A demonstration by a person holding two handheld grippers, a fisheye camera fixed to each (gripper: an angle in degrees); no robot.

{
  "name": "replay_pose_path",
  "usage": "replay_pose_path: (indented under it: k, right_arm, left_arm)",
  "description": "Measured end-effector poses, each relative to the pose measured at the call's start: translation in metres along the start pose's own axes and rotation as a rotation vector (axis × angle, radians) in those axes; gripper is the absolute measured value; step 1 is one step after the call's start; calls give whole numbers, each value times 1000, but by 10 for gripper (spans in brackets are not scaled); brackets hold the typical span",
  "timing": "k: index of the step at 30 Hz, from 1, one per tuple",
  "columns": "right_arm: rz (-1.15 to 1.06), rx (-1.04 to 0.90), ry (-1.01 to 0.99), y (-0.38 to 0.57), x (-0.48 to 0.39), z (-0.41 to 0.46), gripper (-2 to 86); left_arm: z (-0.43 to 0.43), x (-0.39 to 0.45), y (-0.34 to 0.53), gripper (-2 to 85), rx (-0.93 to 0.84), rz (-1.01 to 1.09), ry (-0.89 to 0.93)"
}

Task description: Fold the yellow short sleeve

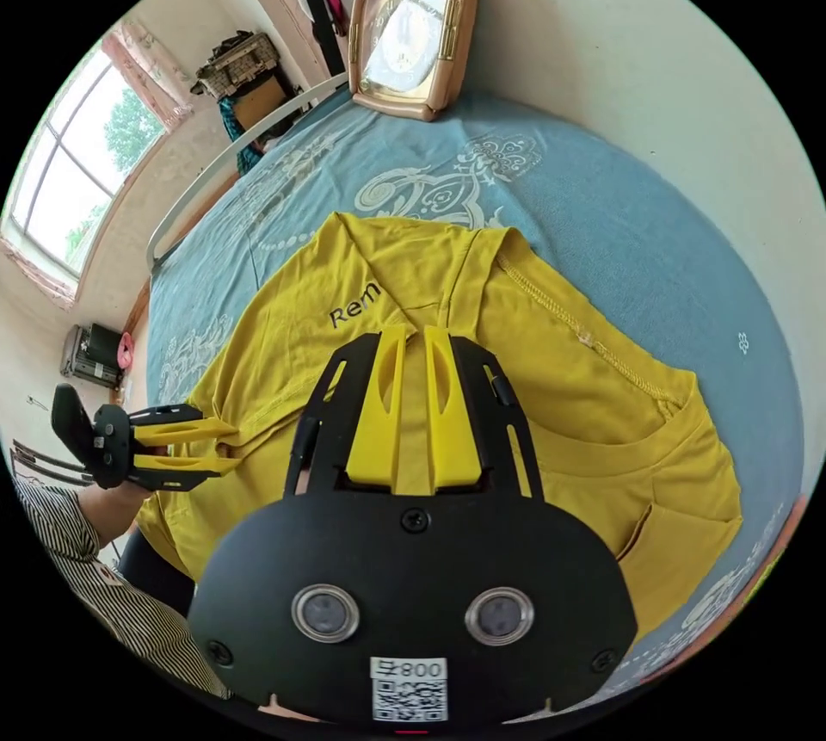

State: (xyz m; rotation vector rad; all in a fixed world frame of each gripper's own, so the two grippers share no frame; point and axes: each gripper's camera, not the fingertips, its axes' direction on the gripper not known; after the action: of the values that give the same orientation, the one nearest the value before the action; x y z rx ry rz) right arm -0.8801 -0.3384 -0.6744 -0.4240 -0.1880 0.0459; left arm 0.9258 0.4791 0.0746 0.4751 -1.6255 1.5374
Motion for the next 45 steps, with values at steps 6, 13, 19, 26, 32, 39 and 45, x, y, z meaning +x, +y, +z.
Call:
replay_pose_path:
  k: [6, 13, 19, 26, 32, 39, 45]
  right_arm:
    - [-52, -16, 77, 4, -17, 0, 8]
    - [-11, 28, 19, 28, -2, -24, 1]
    - [45, 23, 16, 44, 4, -20, 1]
    - [-40, 43, 32, 70, -35, -16, 0]
    - [-32, 38, 28, 95, -41, -21, 1]
    - [62, 132, 38, 201, -40, -86, 1]
    - [333, 80, 234, 360, -19, -139, 1]
  left_arm:
    - [-24, -2, 5, 34, 50, 0, 30]
    - [-34, -1, 17, 37, 65, 24, 98]
    - [-59, -16, 35, 60, 112, -9, 183]
    - [-58, -41, 56, 36, 26, -73, 145]
    - [-103, -59, 67, 19, 165, -80, 64]
    - [-103, -87, 92, 12, 122, -130, 144]
    - [-87, -80, 121, 9, 44, -89, 134]
